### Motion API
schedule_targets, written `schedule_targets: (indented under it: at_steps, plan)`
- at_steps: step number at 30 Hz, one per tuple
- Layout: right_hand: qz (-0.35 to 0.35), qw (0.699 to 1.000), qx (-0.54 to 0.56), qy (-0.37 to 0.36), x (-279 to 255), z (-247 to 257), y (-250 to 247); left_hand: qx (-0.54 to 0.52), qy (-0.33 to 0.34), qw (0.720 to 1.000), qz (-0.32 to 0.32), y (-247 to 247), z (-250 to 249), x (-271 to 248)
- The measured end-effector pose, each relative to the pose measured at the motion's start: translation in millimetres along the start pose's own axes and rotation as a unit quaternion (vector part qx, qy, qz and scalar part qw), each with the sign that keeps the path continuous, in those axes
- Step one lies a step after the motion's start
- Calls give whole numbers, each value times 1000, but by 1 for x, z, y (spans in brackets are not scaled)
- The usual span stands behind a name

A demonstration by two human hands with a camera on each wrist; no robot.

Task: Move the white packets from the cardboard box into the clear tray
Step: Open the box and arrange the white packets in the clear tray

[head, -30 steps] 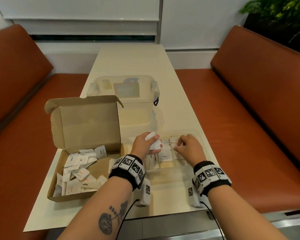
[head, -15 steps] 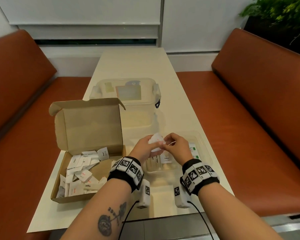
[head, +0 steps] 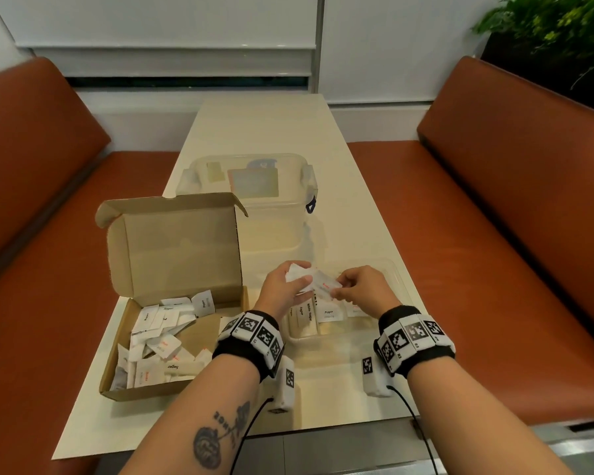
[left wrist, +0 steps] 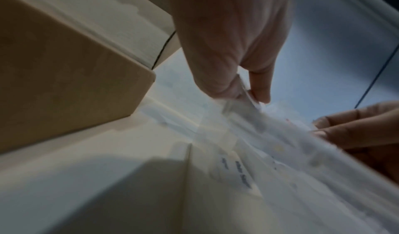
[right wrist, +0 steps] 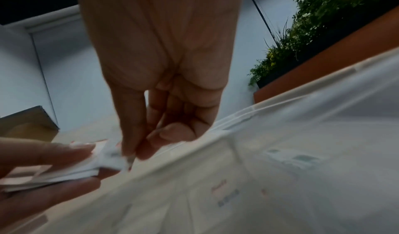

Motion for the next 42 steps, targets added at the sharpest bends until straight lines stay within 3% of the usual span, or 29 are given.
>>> schedule_targets:
  at_steps: [3,9,13,18,24,31,35,42]
  plan:
    - [15,1000,-16,-13,-2,2,4,23,1,999,23,5,-1,-2]
    - [-17,998,62,-23,-1,3,5,32,6,999,20,5,-1,-4]
    - [-33,999,-7,-25,4,1,-2,-1,11,1000,-18,0,-1,-4]
    - [50,985,-164,-38,-1,-3,16,-33,8,998,-46,-4,0,-1]
    - [34,987,-151,-46,-5,-3,16,-32,4,998,-48,-6,0,-2]
    - [-40,995,-92,-16,0,-18,-35,-34,4,998,-45,-5,0,-2]
    - [-9,985,-171,0,1,-32,-37,-31,5,998,-48,-4,0,0]
    - [7,980,-201,-4,1,-41,-18,-27,4,999,-43,-4,1,0]
Point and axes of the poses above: each hand's wrist, its own x-axis towards the middle knuckle, its own y-axis out of the palm, z = x × y, the point moved 7 cm from there along x, towards the middle knuckle, and after that the axes turned 5 degrees about -z, right-handed, at the moved point
